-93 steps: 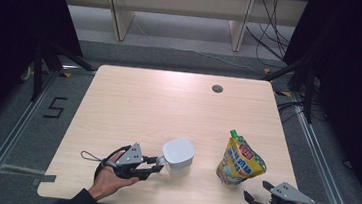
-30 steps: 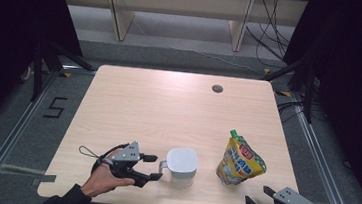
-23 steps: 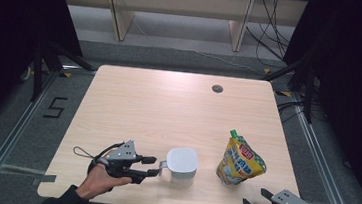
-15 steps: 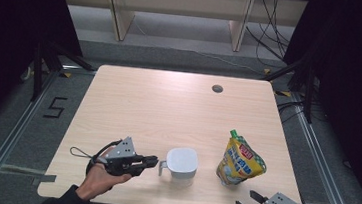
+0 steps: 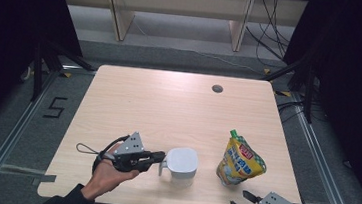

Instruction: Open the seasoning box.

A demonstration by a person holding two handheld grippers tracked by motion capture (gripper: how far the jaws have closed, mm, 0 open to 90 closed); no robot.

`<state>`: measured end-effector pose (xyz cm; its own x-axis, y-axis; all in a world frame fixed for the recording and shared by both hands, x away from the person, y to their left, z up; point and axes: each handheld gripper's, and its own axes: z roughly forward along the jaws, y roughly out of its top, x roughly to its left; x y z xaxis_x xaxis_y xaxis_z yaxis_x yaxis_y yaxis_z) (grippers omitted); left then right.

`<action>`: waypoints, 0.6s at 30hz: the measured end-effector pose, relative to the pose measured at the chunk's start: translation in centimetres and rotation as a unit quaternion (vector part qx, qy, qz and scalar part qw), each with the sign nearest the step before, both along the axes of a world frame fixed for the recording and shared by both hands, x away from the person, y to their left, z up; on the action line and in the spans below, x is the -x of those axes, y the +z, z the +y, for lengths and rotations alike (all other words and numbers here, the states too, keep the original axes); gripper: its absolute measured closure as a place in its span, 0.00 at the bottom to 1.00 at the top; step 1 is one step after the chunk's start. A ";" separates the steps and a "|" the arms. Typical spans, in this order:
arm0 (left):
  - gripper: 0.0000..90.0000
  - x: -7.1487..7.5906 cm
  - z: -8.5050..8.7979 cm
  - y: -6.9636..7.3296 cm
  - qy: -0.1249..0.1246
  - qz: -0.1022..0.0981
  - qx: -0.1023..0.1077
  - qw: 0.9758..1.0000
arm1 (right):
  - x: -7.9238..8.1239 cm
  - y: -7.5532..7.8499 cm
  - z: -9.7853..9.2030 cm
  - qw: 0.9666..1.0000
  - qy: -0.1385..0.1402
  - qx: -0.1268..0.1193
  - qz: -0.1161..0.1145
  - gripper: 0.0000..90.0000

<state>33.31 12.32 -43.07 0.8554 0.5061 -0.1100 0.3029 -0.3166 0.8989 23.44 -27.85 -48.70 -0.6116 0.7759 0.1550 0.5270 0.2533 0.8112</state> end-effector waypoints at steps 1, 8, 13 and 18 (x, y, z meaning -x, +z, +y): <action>0.96 -0.1 0.0 0.0 0.001 0.000 -0.002 1.000 | -0.3 -0.1 -0.1 1.000 0.011 0.014 -0.025 0.46; 0.97 -0.4 -1.2 -0.1 -0.012 0.006 -0.006 1.000 | 0.0 0.1 0.7 1.000 0.011 0.000 0.000 0.46; 0.98 -0.4 -1.3 -0.1 -0.010 0.000 -0.012 1.000 | -0.1 0.1 0.8 1.000 0.015 0.002 -0.009 0.47; 0.98 -0.4 -1.2 -0.2 -0.011 -0.002 -0.008 1.000 | -0.3 0.2 0.9 0.999 0.030 0.013 -0.032 0.51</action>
<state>33.74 11.07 -43.29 0.8667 0.4889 -0.0986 0.2926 -0.3382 0.8944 23.75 -26.98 -48.54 -0.6644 0.7414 0.0945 0.4576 0.3036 0.8357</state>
